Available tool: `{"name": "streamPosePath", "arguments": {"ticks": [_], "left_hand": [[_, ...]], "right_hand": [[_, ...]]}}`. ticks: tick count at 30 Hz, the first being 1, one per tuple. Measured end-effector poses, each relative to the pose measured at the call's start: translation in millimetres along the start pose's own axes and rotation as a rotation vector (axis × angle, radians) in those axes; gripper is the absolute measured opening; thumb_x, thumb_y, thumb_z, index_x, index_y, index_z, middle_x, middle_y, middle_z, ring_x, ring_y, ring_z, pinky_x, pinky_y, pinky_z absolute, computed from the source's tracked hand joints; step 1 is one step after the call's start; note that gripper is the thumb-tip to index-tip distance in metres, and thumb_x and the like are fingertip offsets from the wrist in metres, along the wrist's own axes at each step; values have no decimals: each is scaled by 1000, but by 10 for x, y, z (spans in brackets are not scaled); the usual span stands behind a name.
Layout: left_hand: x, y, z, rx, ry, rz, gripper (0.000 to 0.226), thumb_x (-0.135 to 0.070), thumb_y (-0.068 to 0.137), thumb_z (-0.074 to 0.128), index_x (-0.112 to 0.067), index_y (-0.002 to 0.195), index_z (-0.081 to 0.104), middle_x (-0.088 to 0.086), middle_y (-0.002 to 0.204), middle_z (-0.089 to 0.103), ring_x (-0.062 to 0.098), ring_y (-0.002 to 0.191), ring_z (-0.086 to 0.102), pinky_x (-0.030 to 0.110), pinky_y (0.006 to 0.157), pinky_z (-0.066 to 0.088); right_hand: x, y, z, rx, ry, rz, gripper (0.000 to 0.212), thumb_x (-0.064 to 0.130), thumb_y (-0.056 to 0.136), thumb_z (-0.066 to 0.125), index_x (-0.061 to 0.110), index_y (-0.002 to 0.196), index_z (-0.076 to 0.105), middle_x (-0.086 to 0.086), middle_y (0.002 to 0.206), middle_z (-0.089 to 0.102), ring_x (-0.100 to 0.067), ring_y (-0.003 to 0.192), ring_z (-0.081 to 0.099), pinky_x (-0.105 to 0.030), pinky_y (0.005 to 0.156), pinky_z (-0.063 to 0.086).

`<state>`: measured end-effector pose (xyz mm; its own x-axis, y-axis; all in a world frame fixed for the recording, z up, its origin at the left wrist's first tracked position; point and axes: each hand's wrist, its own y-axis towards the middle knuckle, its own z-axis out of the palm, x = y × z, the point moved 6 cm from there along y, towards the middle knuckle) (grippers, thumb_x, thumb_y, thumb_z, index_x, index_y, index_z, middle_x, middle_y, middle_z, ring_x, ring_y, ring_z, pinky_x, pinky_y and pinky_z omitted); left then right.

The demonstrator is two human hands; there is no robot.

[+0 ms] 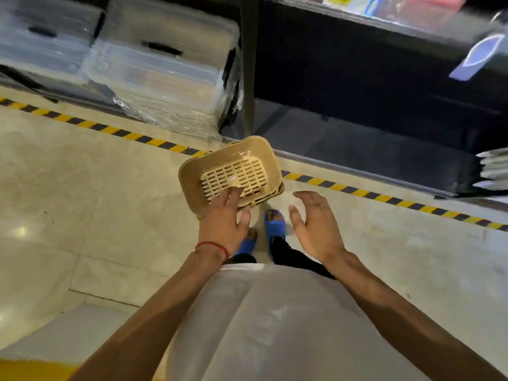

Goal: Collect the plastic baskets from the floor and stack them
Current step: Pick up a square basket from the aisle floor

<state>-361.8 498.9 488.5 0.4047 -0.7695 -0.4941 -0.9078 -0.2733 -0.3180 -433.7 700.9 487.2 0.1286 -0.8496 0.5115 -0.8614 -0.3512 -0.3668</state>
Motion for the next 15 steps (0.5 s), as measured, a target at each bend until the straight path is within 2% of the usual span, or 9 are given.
{"name": "streamPosePath", "arguments": {"ticks": [5,9,12,15], "left_hand": [[-459,17,137,144,207,245,45,-37,98,46,-16,139,48,12,128,56,30,112,53,43,93,47],[-1074,-61,212,145,152,497,42,-36,98,46,-17,133,58,6,127,61,26,108,57,38,91,47],[-1599,-114,356,170,172,648,43,-37,98,42,-18,133,58,2,130,61,22,115,55,39,97,47],[-2174,-279,620,206,267,831,42,-37,100,40,-17,133,58,2,129,62,23,114,56,41,95,49]], "right_hand": [[-242,-554,-225,-184,116,158,32,31,102,53,17,130,61,-1,136,57,-20,130,45,-20,106,30],[-577,-1073,-359,-333,245,313,30,30,102,55,17,128,64,1,135,58,-19,130,46,-26,106,36],[-892,-1488,-465,-447,316,422,30,30,102,54,19,128,64,6,134,58,-14,130,45,-20,102,33],[-1273,-1928,-588,-553,347,531,30,28,101,55,18,127,64,5,134,58,-13,132,41,-15,103,28]]}}
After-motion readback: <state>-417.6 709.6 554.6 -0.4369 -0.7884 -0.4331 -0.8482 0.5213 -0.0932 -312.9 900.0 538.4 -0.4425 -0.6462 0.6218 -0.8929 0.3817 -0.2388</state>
